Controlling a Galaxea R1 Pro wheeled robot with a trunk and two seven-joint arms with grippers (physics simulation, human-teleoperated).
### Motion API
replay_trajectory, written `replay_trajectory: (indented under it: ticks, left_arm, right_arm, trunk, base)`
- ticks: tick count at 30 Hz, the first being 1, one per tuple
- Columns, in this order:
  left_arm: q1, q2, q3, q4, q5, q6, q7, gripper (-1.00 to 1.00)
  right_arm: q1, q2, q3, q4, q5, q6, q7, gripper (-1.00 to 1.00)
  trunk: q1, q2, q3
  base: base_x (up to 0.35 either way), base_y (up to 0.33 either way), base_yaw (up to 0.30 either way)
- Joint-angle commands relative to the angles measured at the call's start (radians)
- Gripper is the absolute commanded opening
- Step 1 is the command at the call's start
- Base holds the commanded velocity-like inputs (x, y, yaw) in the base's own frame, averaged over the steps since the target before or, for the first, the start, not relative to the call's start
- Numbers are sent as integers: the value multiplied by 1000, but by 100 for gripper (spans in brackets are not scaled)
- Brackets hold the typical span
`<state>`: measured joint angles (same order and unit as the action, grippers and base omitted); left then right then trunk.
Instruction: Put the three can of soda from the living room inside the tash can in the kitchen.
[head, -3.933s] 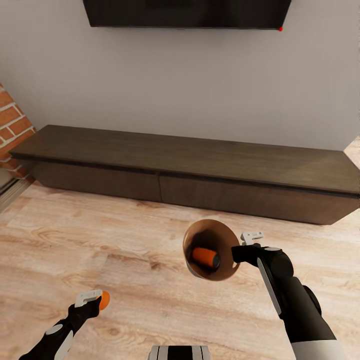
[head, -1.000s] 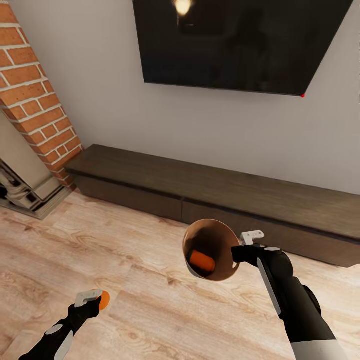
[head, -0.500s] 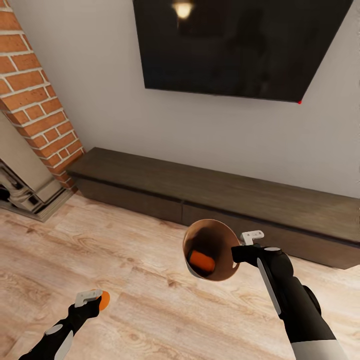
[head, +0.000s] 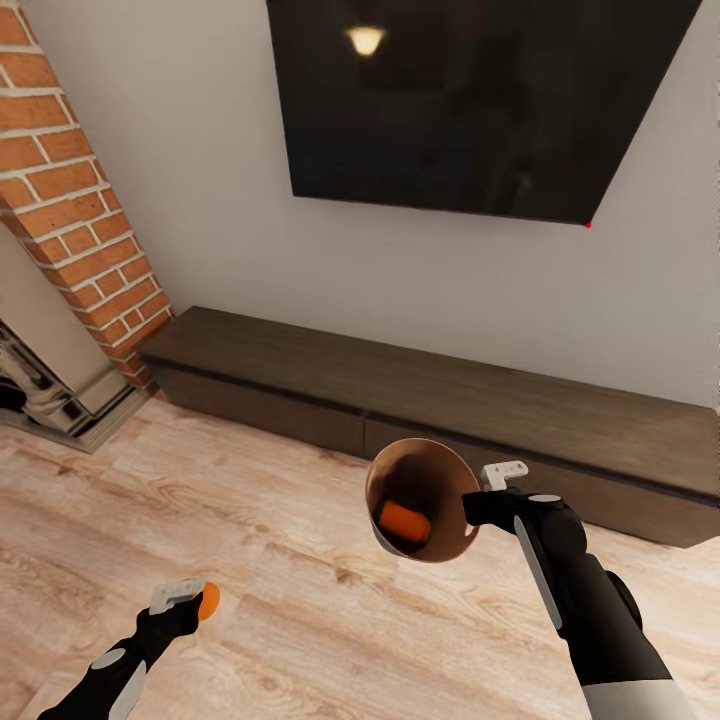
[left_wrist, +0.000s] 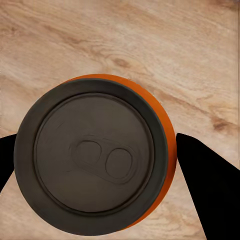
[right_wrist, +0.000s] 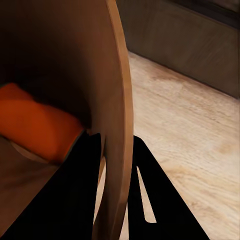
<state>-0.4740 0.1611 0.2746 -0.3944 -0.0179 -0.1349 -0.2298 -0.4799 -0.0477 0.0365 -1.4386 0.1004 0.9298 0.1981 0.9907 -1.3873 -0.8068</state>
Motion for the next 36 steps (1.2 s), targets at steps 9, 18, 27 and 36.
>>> replay_trajectory:
  ticks: [9,18,27,36]
  left_arm:
    - [0,0,0,-4,-1,-2,-5,-100]
    - [0,5,7,-76,2,30,-335,-100]
    - [0,91,34,-118,6,238,-908,-100]
    - [0,111,36,-134,7,313,-1227,-100]
  right_arm:
    - [0,0,0,1,-17,1,4,-100]
    - [0,0,0,43,-14,-4,-1,-100]
    - [0,2,3,236,-13,-86,-7,-100]
    - [0,8,6,365,-12,-183,-10,-100]
  trunk:
    - [-15,28,24]
    - [-15,28,25]
    - [-15,28,25]
    - [-15,28,25]
  base:
    - [0,0,0]
    - [0,0,0]
    - [0,0,0]
    - [0,0,0]
